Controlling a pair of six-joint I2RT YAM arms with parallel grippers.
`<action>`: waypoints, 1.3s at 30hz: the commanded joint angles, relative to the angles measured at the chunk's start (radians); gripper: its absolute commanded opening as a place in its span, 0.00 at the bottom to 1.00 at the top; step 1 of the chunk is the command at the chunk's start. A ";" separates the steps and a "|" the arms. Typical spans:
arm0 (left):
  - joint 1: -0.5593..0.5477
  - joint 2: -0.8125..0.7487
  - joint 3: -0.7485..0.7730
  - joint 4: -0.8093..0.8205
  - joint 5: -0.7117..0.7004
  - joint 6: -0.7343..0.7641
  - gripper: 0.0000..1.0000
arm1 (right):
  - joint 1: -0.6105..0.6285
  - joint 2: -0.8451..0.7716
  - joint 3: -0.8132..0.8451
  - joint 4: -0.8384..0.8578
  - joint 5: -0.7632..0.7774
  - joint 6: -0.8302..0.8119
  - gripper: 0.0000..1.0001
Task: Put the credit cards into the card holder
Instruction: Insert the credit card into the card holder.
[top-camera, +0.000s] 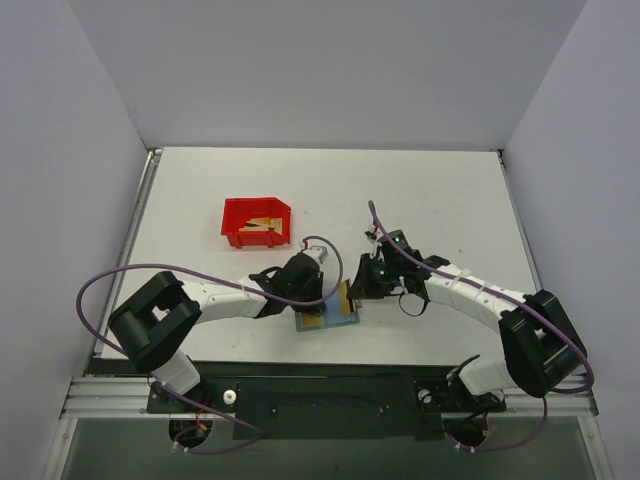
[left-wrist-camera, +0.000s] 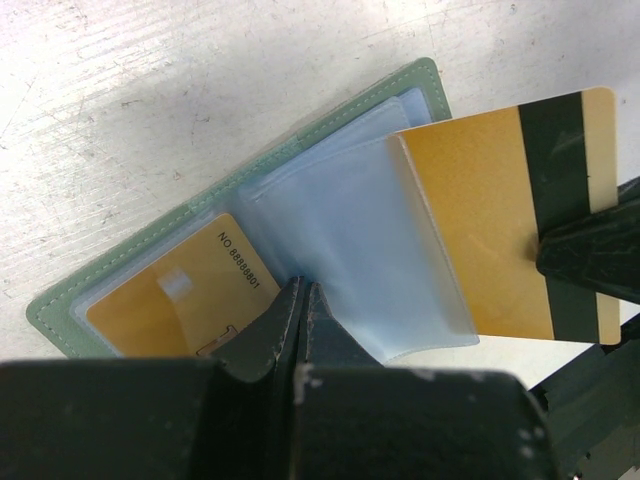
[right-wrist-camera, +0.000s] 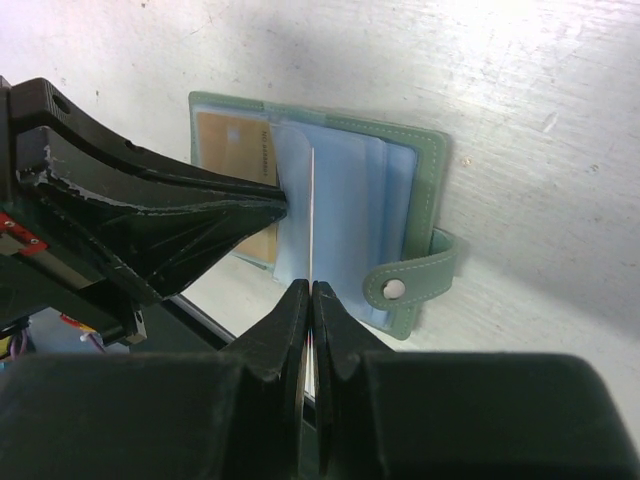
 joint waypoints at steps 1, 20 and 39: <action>0.014 -0.051 -0.030 0.041 -0.008 0.008 0.00 | -0.005 0.032 -0.009 0.054 -0.054 0.014 0.00; 0.115 -0.318 -0.097 0.065 0.026 -0.020 0.00 | 0.003 0.058 0.006 0.141 -0.155 0.060 0.00; 0.224 -0.475 -0.180 -0.069 0.001 -0.006 0.00 | 0.112 0.241 0.097 0.195 -0.174 0.088 0.00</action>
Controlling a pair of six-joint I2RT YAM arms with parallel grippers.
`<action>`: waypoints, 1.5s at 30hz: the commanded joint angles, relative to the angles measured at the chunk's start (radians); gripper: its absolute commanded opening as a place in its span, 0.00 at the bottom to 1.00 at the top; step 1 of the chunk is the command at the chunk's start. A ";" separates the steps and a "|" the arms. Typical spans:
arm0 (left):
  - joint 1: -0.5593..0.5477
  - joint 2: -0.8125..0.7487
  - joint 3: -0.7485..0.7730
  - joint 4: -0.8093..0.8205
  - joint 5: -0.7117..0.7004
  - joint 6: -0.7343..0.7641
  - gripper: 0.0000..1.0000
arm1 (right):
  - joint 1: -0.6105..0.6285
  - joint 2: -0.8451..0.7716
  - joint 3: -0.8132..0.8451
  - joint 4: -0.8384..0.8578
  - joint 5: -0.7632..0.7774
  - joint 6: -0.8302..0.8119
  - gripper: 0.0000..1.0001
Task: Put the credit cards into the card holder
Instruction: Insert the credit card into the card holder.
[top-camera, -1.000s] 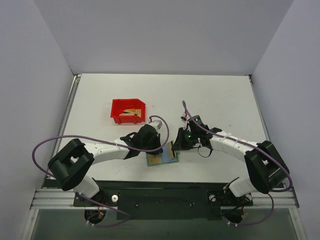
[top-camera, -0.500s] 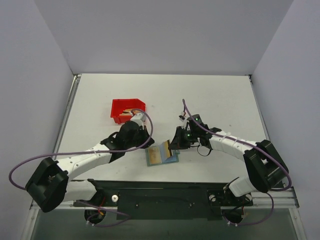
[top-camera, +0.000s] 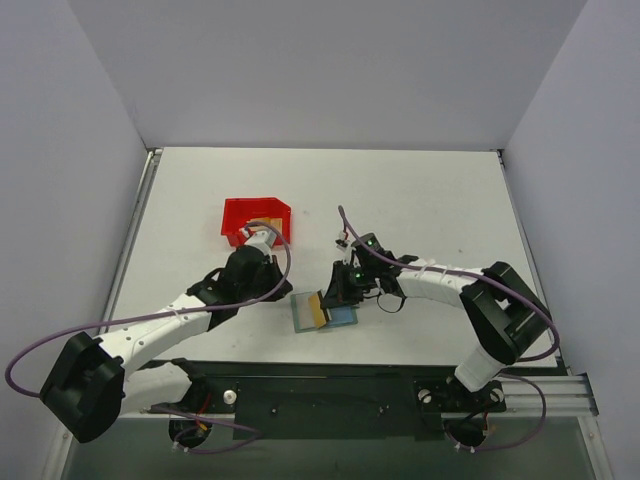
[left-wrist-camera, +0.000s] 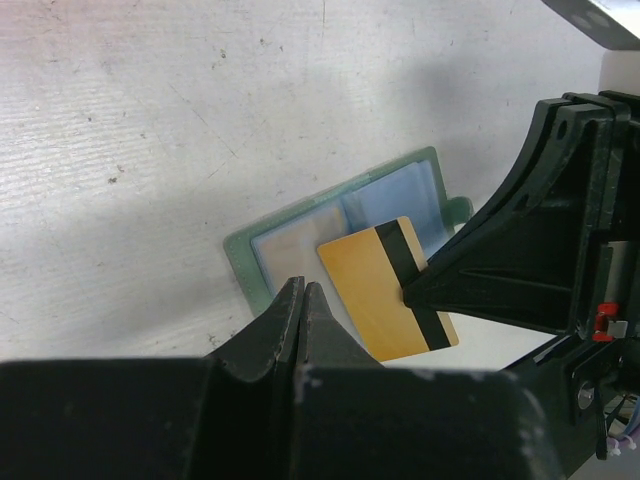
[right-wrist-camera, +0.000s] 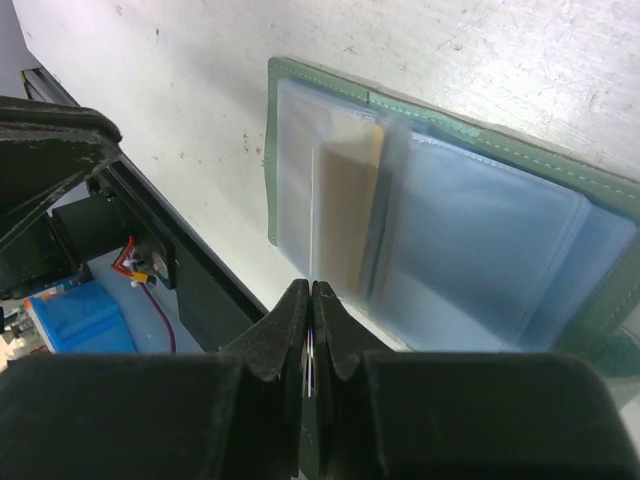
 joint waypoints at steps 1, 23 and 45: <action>0.005 -0.006 -0.001 0.015 -0.004 0.010 0.00 | 0.015 0.026 0.037 0.011 0.019 0.003 0.00; 0.001 0.132 -0.099 0.124 0.046 -0.007 0.00 | -0.114 -0.087 -0.113 0.135 -0.038 0.000 0.00; -0.039 0.212 -0.112 0.156 0.062 -0.016 0.00 | -0.112 0.016 -0.153 0.273 -0.112 0.075 0.00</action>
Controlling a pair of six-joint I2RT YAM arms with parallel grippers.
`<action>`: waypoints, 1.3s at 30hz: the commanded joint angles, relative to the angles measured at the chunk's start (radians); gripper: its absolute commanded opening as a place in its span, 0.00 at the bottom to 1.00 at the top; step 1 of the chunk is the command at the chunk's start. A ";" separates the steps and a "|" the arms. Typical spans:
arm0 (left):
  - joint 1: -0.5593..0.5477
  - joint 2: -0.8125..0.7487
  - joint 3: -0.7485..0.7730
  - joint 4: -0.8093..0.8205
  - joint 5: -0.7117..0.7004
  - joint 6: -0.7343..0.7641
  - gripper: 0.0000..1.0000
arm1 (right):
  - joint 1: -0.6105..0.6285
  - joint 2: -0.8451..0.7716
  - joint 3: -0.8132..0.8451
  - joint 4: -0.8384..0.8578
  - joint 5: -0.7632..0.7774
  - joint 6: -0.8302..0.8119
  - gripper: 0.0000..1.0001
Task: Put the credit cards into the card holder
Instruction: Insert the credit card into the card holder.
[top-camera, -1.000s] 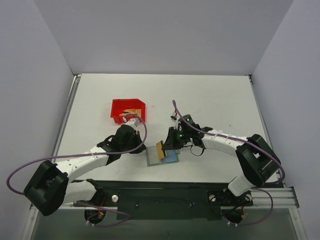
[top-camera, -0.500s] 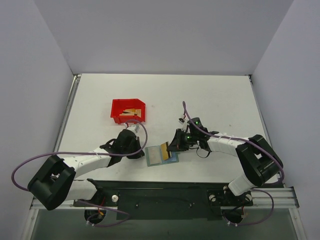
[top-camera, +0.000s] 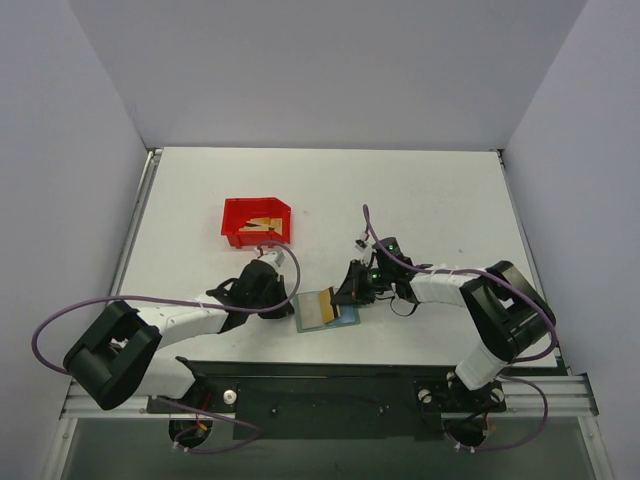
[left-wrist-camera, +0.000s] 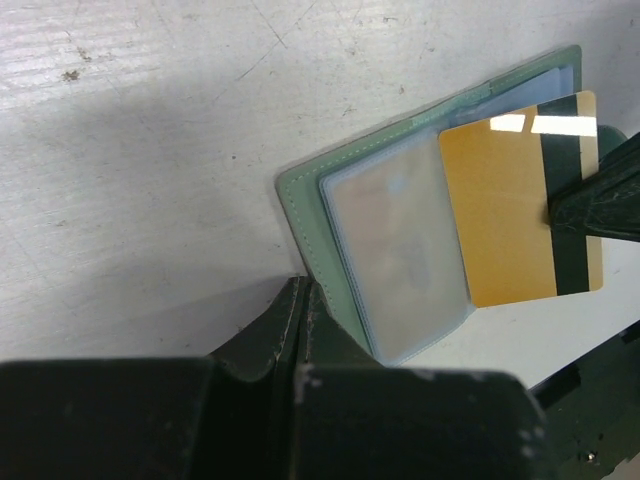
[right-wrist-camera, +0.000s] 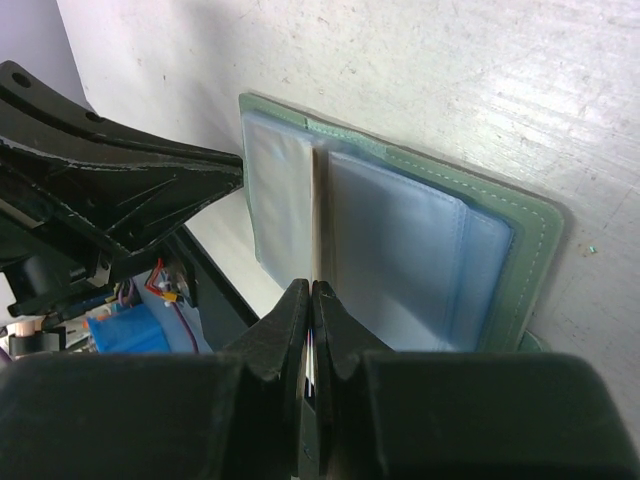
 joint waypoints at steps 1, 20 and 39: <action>-0.014 0.018 0.000 0.027 0.011 -0.006 0.00 | 0.005 0.014 0.000 0.036 -0.025 0.002 0.00; -0.018 0.035 0.014 0.036 0.014 -0.006 0.00 | 0.035 0.057 0.001 0.057 -0.029 0.003 0.00; -0.020 0.041 0.028 0.021 0.004 -0.001 0.00 | -0.002 -0.044 0.037 -0.081 -0.026 -0.109 0.00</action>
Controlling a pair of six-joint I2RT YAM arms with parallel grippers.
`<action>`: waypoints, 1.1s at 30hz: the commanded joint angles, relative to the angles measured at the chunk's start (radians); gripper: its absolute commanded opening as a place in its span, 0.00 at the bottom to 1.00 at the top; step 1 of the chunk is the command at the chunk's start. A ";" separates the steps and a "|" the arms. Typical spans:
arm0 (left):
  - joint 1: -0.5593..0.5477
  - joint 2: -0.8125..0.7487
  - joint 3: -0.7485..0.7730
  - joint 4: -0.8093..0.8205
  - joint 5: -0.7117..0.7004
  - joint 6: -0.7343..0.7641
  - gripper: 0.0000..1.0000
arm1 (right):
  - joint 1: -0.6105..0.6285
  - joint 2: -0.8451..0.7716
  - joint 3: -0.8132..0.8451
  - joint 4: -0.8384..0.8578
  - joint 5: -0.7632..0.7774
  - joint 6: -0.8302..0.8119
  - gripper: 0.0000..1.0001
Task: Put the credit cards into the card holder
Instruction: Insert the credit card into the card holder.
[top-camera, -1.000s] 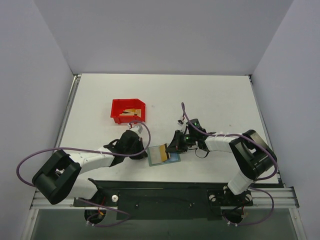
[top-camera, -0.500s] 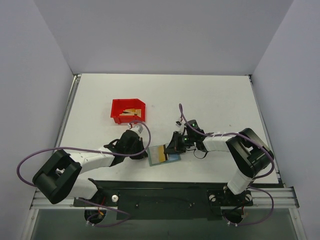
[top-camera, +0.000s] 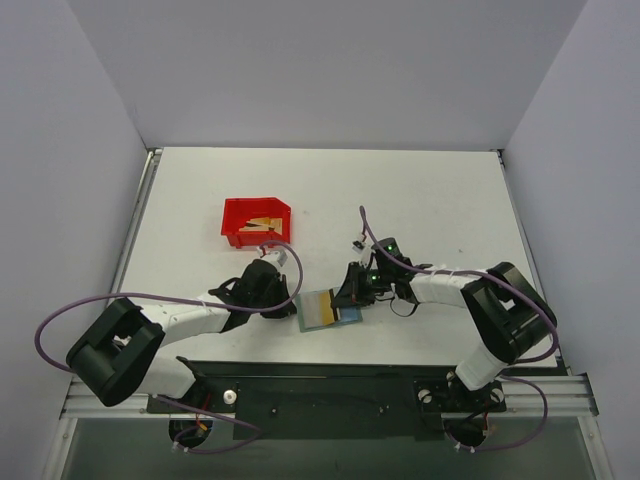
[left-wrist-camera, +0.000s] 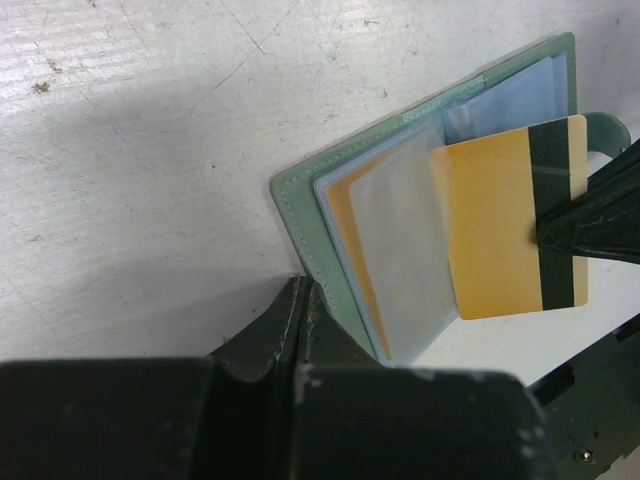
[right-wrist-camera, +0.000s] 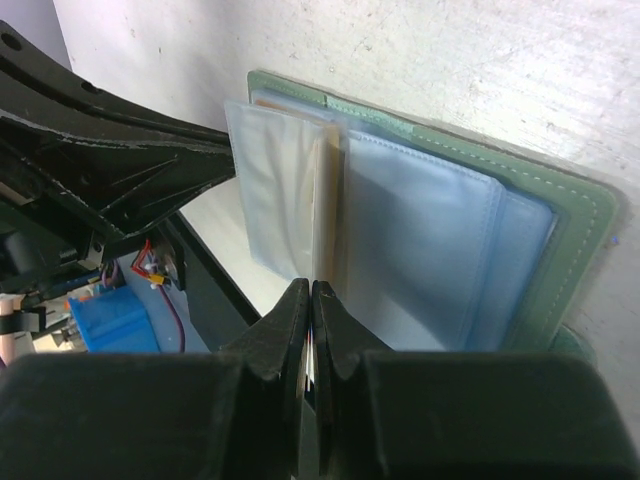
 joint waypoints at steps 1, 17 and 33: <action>-0.009 0.017 0.020 -0.007 -0.006 0.000 0.00 | -0.019 -0.051 0.036 -0.072 -0.010 -0.070 0.00; -0.007 0.023 0.023 -0.009 -0.004 0.001 0.00 | -0.032 -0.014 0.041 -0.064 -0.013 -0.082 0.00; -0.007 0.027 0.027 -0.010 -0.004 0.003 0.00 | -0.029 0.067 0.059 -0.044 -0.016 -0.074 0.00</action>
